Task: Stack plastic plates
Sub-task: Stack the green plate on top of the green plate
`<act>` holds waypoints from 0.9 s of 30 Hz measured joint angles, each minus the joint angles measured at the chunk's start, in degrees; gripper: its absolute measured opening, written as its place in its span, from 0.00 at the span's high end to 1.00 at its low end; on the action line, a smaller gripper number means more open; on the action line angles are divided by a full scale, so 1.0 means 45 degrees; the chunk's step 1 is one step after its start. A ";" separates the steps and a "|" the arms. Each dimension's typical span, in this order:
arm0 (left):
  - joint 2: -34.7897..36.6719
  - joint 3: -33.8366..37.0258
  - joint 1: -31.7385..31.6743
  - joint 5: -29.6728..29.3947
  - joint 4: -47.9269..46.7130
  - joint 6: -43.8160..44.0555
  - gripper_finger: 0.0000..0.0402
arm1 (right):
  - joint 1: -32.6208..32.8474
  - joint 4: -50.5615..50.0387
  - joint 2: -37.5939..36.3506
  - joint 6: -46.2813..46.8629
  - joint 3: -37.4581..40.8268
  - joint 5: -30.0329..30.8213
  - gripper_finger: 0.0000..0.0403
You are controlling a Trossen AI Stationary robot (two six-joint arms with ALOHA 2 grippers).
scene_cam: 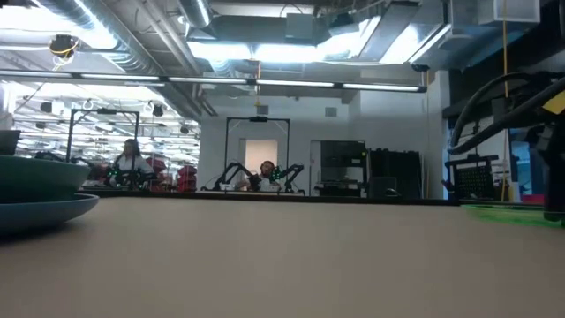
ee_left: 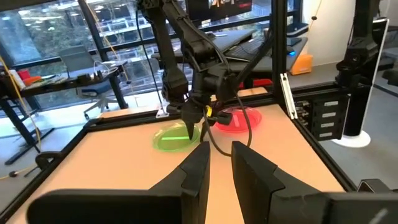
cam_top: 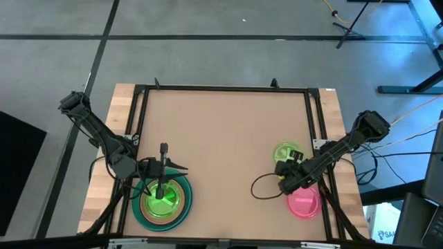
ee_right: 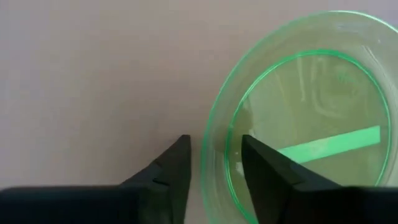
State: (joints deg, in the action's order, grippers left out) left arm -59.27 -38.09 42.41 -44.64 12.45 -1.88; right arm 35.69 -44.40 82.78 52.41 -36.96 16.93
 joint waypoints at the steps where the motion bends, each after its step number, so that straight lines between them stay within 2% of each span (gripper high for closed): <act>1: 0.0000 0.0000 -0.0005 0.0000 0.0030 -0.0031 0.85 | -0.0002 0.0013 0.0008 -0.0194 0.0002 -0.0004 0.69; 7: 0.0005 0.0000 -0.0208 -0.0061 0.1513 -0.1664 0.85 | -0.0007 0.0023 0.0034 -0.1685 0.0025 0.0091 0.93; 9: 0.0005 0.0000 -0.0199 -0.0057 0.1510 -0.1681 0.85 | -0.0007 0.0218 0.0047 -0.1885 0.0049 0.0331 0.98; 14: -0.0121 -0.0003 -0.0458 -0.0160 0.1201 -0.1619 0.84 | -0.0031 0.1313 0.0073 -0.3256 -0.0458 0.1503 0.97; 18: -0.0362 -0.0005 -0.0762 -0.0151 0.0711 -0.1369 0.75 | -0.0031 0.2862 0.0073 -0.5178 -0.0962 0.2353 0.99; 22: -0.1029 -0.0005 -0.1103 0.0052 0.0392 -0.1266 0.65 | -0.0031 0.5218 0.0068 -0.7275 -0.1205 0.2776 1.00; 27: -0.2254 -0.0005 -0.1493 0.0534 0.0379 -0.1650 0.61 | -0.0051 0.8934 0.0068 -0.9937 -0.1222 0.2632 1.00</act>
State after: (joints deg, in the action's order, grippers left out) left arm -69.41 -38.11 35.69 -42.24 14.15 -9.31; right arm 35.46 -4.20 83.09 7.69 -42.46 28.77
